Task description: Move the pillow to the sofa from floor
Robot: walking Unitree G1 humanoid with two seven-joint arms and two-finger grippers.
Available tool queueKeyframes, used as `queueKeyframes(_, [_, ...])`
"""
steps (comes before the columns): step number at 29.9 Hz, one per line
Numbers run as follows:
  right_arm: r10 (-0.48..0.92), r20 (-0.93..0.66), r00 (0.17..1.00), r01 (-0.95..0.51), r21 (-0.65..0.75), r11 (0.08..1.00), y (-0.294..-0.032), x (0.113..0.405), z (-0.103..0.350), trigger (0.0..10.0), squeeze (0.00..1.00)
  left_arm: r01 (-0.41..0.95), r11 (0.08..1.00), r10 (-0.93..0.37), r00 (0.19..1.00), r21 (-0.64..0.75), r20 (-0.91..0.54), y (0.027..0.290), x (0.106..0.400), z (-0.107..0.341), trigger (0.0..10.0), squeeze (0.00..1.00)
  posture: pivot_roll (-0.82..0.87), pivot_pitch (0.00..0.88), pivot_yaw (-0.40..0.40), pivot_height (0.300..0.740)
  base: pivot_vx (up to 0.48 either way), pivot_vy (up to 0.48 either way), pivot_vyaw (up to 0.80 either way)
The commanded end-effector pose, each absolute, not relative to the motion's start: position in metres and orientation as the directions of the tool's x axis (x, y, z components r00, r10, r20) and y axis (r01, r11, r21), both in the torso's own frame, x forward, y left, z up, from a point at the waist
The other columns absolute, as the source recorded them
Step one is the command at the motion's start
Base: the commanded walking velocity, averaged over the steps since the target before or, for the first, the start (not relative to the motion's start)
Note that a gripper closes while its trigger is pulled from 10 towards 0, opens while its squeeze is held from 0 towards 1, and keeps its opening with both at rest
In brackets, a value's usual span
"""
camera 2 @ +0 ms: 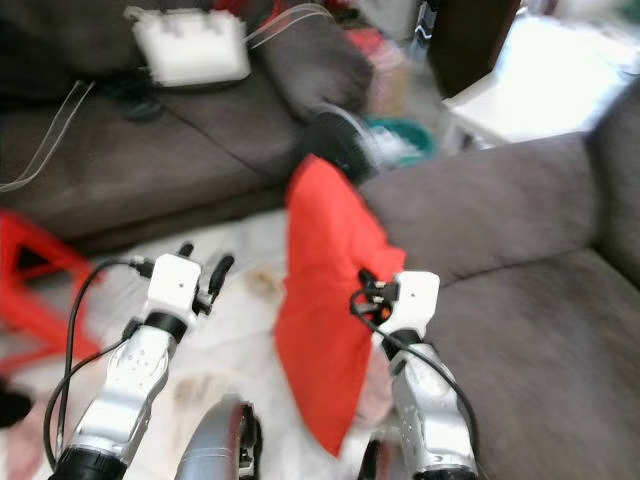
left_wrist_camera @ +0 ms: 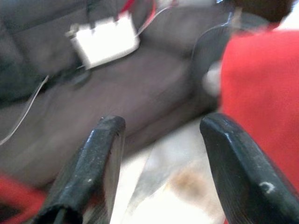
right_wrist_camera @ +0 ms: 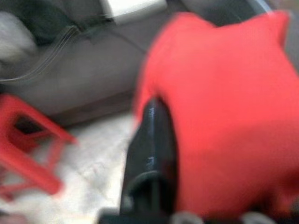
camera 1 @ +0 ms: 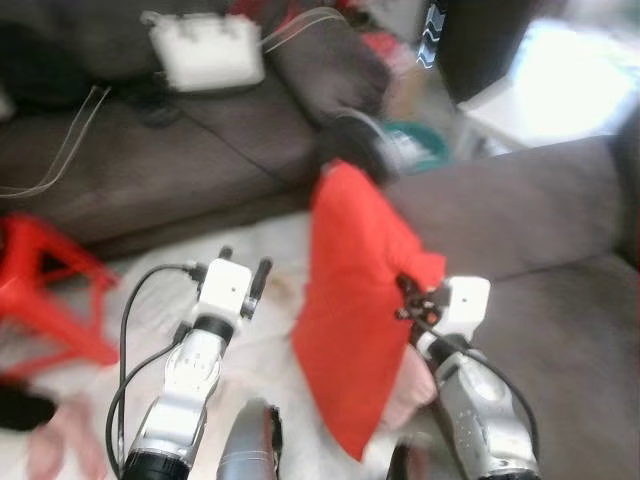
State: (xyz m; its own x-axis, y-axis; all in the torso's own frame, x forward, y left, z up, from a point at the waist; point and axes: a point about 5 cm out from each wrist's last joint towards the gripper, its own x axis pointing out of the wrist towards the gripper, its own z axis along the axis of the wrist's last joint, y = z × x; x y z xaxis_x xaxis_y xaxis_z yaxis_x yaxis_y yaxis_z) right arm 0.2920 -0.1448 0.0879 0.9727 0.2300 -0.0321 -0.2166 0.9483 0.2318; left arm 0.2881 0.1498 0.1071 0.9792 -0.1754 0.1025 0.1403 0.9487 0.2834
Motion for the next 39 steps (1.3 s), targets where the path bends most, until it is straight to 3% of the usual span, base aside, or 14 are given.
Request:
queueKeyframes(1, [0.23, 0.073, 0.971, -0.24, 0.221, 0.945, -0.1429, 0.294, 0.1061, 10.0, 0.0, 0.154, 0.945, -0.192, 0.976, 0.29, 0.106, 0.1469, 0.289, 0.1089, 10.0, 0.0, 0.16, 0.135, 0.016, 0.686, 0.0, 0.0, 0.0])
queueKeyframes(12, [0.225, 0.086, 0.971, -0.239, 0.22, 0.946, -0.1449, 0.2941, 0.1082, 10.0, 0.0, 0.152, 0.946, -0.19, 0.976, 0.288, 0.109, 0.1448, 0.2882, 0.1092, 10.0, 0.0, 0.16, 0.135, 0.01, 0.686, 0.0, 0.0, 0.0])
queueKeyframes(21, [0.222, 0.091, 0.971, -0.237, 0.23, 0.944, -0.1445, 0.2949, 0.1088, 10.0, 0.0, 0.151, 0.946, -0.189, 0.976, 0.286, 0.11, 0.1442, 0.2878, 0.1093, 10.0, 0.0, 0.16, 0.135, 0.009, 0.74, 0.0, 0.0, 0.0])
queueKeyframes(39, [0.213, 0.08, 0.974, -0.226, 0.237, 0.945, -0.1456, 0.2964, 0.1071, 10.0, 0.0, 0.154, 0.944, -0.192, 0.976, 0.291, 0.107, 0.1436, 0.2877, 0.1089, 10.0, 0.0, 0.16, 0.124, 0.01, 0.74, 0.0, 0.0, 0.0])
